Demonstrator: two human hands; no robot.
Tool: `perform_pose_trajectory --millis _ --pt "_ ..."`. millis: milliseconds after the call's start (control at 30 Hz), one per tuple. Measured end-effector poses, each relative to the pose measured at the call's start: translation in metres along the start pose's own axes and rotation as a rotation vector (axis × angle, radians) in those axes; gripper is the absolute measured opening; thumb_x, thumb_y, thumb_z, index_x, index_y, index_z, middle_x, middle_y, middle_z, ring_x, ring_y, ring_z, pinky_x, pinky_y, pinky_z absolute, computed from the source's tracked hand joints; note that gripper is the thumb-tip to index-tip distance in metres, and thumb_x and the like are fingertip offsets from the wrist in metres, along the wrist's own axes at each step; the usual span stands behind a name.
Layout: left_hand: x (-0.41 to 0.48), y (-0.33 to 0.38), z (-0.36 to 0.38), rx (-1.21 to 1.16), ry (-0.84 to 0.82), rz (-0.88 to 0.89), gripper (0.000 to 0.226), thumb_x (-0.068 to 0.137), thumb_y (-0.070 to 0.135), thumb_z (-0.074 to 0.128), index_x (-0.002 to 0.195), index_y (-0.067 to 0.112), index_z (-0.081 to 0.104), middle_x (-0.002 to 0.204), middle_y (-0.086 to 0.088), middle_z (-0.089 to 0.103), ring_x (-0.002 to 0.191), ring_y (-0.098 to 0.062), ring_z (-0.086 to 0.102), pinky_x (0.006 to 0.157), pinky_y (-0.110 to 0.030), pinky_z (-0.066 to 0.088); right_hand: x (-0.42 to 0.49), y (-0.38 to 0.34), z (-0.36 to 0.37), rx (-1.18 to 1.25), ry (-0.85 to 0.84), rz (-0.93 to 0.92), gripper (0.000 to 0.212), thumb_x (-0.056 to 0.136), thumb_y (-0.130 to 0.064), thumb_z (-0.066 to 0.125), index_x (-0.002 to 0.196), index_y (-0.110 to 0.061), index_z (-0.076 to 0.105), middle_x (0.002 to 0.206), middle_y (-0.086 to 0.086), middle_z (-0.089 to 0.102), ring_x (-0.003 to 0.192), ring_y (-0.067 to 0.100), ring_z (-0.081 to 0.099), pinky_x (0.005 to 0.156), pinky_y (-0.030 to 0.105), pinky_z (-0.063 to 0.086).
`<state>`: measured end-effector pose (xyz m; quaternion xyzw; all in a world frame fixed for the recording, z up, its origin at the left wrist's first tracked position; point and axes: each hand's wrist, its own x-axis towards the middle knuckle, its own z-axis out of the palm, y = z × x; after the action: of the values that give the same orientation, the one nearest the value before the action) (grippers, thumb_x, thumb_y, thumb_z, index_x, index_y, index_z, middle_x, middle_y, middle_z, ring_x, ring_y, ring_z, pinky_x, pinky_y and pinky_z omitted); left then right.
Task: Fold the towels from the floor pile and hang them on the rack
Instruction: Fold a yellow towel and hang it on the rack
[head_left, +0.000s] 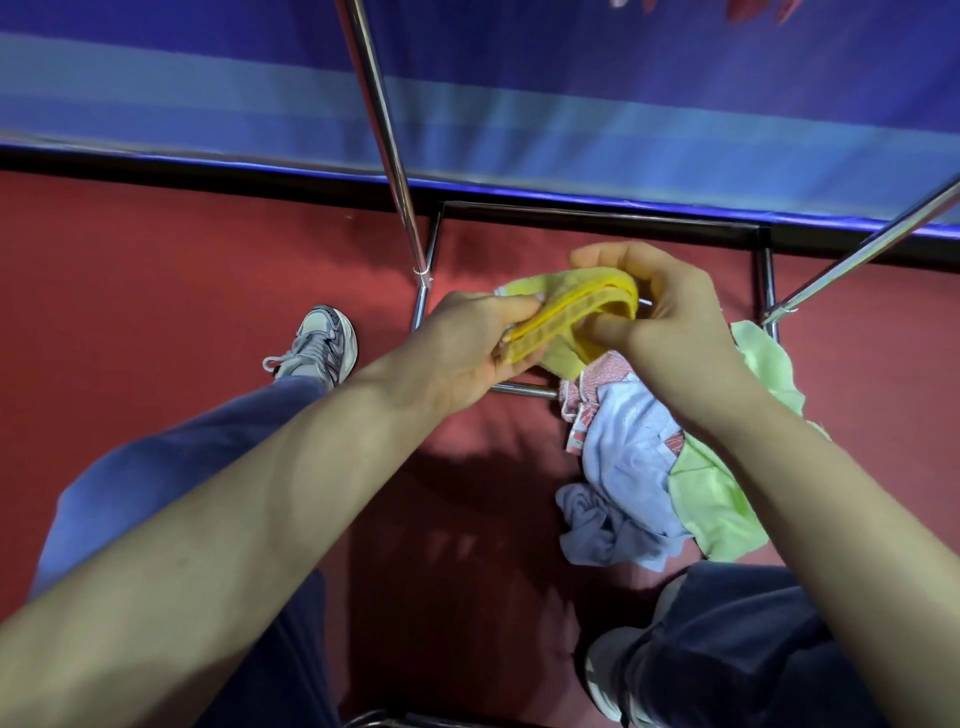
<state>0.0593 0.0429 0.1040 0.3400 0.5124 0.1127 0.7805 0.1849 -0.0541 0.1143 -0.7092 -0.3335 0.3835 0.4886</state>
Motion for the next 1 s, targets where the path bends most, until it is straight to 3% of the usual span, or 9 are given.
perform_pose_trajectory --millis 67,167,300,467,567,633,700,767,1000 --pt "0.0 -0.003 0.001 0.117 0.036 0.062 0.004 0.093 0.01 0.069 0.094 0.01 0.066 0.057 0.004 0.064 0.045 -0.005 0.058 0.046 -0.017 0.049 0.001 0.003 0.003 -0.004 0.081 0.009 0.038 0.079 0.013 0.057 0.104 -0.013 0.07 0.08 -0.003 0.067 0.07 0.006 0.059 0.068 0.025 0.053" --pt "0.002 -0.009 0.0 0.179 0.093 0.124 0.043 0.087 0.011 0.077 0.12 0.015 0.05 0.073 -0.004 0.062 0.047 -0.01 0.054 0.048 -0.021 0.051 0.004 0.009 0.003 0.028 0.147 0.036 0.032 0.08 0.009 0.055 0.094 -0.015 0.071 0.066 -0.008 0.066 0.06 0.01 0.057 0.062 0.028 0.048" --pt "-0.001 -0.004 -0.002 0.302 -0.142 0.189 0.03 0.089 0.013 0.075 0.117 0.01 0.064 0.081 -0.006 0.064 0.063 -0.013 0.059 0.061 -0.024 0.056 0.009 0.012 -0.004 -0.005 0.223 0.048 0.034 0.083 0.009 0.048 0.085 -0.017 0.07 0.072 0.011 0.071 0.059 0.025 0.062 0.055 0.041 0.053" --pt "0.0 -0.007 -0.004 0.558 -0.21 0.332 0.046 0.072 0.006 0.086 0.114 0.008 0.069 0.1 -0.012 0.072 0.077 -0.011 0.069 0.073 -0.028 0.06 0.014 0.019 -0.014 0.03 0.265 0.119 0.03 0.076 -0.002 0.047 0.077 -0.02 0.072 0.083 0.023 0.072 0.083 0.047 0.067 0.074 0.061 0.057" --pt "0.008 -0.013 -0.006 0.756 -0.064 0.529 0.039 0.065 0.039 0.081 0.101 0.026 0.074 0.087 -0.002 0.075 0.078 -0.023 0.072 0.076 -0.046 0.061 0.015 0.02 -0.016 0.012 0.248 0.13 0.028 0.071 -0.01 0.05 0.078 -0.019 0.075 0.082 0.012 0.075 0.087 0.037 0.071 0.082 0.056 0.057" --pt "0.013 -0.013 -0.01 0.861 0.01 0.66 0.027 0.069 0.044 0.073 0.092 0.029 0.074 0.078 0.003 0.069 0.068 -0.015 0.066 0.067 -0.036 0.055 0.014 0.019 -0.019 -0.065 0.219 0.085 0.028 0.075 -0.004 0.052 0.078 -0.019 0.075 0.079 0.004 0.075 0.085 0.023 0.072 0.082 0.047 0.058" --pt "0.014 -0.011 -0.015 1.032 0.126 0.859 0.016 0.074 0.039 0.071 0.087 0.03 0.074 0.082 0.008 0.058 0.064 -0.001 0.053 0.066 -0.027 0.043 0.013 0.018 -0.023 -0.155 0.202 0.026 0.033 0.077 0.005 0.054 0.077 -0.021 0.074 0.074 -0.002 0.073 0.074 0.012 0.066 0.074 0.036 0.057" --pt "0.012 -0.007 -0.018 1.144 0.19 0.962 0.012 0.078 0.035 0.071 0.087 0.029 0.074 0.092 0.006 0.054 0.074 -0.005 0.054 0.072 -0.028 0.045 0.013 0.018 -0.027 -0.23 0.184 -0.013 0.034 0.076 0.007 0.058 0.078 -0.024 0.073 0.072 -0.008 0.07 0.068 0.008 0.06 0.068 0.028 0.051" --pt "0.005 0.0 -0.018 1.087 0.021 0.966 0.022 0.085 0.009 0.069 0.099 0.022 0.056 0.078 0.009 0.061 0.072 -0.014 0.06 0.07 -0.038 0.05 0.01 0.013 -0.032 -0.258 0.212 -0.215 0.032 0.081 -0.001 0.069 0.099 -0.025 0.059 0.074 0.002 0.061 0.058 0.018 0.054 0.061 0.035 0.047"
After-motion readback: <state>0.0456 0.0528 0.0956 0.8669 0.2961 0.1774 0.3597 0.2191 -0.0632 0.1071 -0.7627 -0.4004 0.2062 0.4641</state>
